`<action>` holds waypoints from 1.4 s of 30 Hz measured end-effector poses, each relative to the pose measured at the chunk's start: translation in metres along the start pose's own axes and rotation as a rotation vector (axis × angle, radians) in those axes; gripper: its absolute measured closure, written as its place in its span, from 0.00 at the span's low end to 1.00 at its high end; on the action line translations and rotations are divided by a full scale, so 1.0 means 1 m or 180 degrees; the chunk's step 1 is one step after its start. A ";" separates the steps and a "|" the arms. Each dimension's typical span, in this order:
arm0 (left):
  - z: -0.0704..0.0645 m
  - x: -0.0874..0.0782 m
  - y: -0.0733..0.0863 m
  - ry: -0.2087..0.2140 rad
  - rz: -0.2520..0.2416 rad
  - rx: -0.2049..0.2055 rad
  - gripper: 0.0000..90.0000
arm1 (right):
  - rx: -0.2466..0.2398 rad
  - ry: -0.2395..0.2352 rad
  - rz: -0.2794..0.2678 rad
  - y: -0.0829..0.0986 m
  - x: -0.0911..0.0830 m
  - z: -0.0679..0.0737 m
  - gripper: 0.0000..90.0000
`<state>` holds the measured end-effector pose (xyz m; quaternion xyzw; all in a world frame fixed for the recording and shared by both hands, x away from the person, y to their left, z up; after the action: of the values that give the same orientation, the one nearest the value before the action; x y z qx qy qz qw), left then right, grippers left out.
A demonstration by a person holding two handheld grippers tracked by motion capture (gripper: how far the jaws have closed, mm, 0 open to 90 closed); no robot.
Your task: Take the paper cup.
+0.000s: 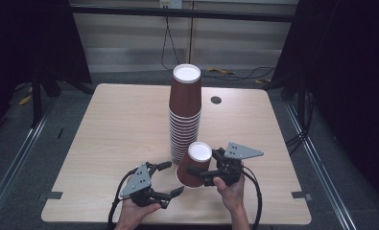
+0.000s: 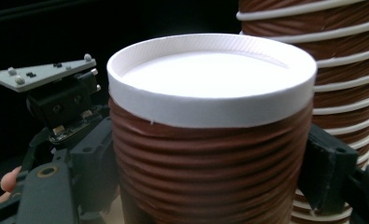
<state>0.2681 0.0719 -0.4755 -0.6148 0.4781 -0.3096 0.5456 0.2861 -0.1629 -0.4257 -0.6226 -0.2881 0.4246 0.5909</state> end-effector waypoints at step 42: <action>0.006 0.031 0.005 0.0256 0.0280 -0.0203 0.09 | -0.0019 -0.0308 0.0018 0.013 0.021 0.013 0.22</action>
<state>0.2826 0.0459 -0.4856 -0.5973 0.5359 -0.2944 0.5191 0.2824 -0.1402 -0.4413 -0.6039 -0.3159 0.4550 0.5731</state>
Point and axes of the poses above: each handheld gripper's, and its own axes: x roughly forward along the jaws, y roughly out of its underside, z roughly to its left, the point moved 2 cm from there along x, roughly forward along the jaws, and after that the axes turned 11 degrees about -x, right-handed, at the moved point
